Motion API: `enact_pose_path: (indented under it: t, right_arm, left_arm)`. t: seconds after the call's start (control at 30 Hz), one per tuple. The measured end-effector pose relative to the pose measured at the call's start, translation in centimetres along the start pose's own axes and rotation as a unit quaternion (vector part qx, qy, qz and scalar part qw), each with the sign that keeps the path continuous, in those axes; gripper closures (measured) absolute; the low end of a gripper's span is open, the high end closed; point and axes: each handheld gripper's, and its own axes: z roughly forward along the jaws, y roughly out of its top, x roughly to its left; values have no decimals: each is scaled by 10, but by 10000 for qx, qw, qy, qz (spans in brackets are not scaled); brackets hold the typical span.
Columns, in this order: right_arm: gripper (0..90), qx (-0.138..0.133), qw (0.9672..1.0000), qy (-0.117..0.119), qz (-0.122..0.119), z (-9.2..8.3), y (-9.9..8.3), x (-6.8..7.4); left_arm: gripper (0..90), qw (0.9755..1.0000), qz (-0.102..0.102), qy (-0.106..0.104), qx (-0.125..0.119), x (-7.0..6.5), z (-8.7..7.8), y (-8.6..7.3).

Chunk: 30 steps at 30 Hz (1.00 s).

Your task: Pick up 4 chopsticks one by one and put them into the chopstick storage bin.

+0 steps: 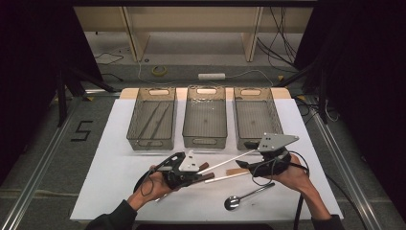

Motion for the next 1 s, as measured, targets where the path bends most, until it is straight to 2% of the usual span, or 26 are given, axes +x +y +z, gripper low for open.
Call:
enact_pose_path:
  t: [0.03, 0.07, 0.13, 0.17, 0.3, 0.33, 0.43, 0.47, 0.5, 0.53, 0.7, 0.77, 0.87, 0.9, 1.0]
  right_arm:
    - [360, 0, 10000, 0, 0, 0, 0, 0]
    - [346, -155, 9995, -134, 231, -3, -3, -1]
    - [343, -248, 9990, -190, 322, -5, -5, -1]
    - [331, -437, 9972, -279, 534, -7, -10, -1]
    - [317, -554, 9956, -357, 663, -11, -15, 3]
    - [316, -664, 9940, -403, 776, -12, -20, 7]
    - [300, -649, 9931, -415, 884, -11, -26, 12]
    - [300, -669, 9926, -412, 930, -11, -28, 14]
    - [297, -711, 9919, -384, 981, -11, -30, 15]
    - [297, -711, 9919, -384, 981, -11, -30, 15]
    - [295, -879, 9881, -399, 1197, -10, -40, 23]
    - [295, -936, 9856, -403, 1350, -9, -45, 25]
    - [295, -954, 9842, -419, 1432, -10, -49, 26]
    - [294, -981, 9832, -404, 1484, -11, -51, 28]
    - [288, -952, 9834, -404, 1491, -12, -54, 30]
  left_arm:
    - [829, 10000, 0, 0, 0, 0, 0, 0]
    - [829, 10000, -24, 46, 11, 2, -2, -1]
    - [829, 9998, -124, 122, -17, 6, -6, -3]
    - [829, 9997, -183, 148, -18, 9, -8, -5]
    - [829, 9988, -389, 300, -65, 18, -16, -10]
    - [829, 9983, -468, 341, -76, 21, -18, -11]
    - [828, 9966, -676, 462, -104, 29, -24, -15]
    - [828, 9960, -738, 497, -118, 32, -26, -16]
    - [828, 9943, -877, 574, -179, 37, -30, -18]
    - [828, 9943, -877, 574, -179, 37, -30, -18]
    - [828, 9906, -1099, 776, -250, 51, -37, -21]
    - [828, 9893, -1163, 841, -253, 56, -39, -22]
    - [828, 9871, -1253, 961, -254, 64, -41, -23]
    - [828, 9859, -1320, 997, -266, 68, -42, -24]
    - [828, 9818, -1495, 1121, -332, 79, -46, -25]
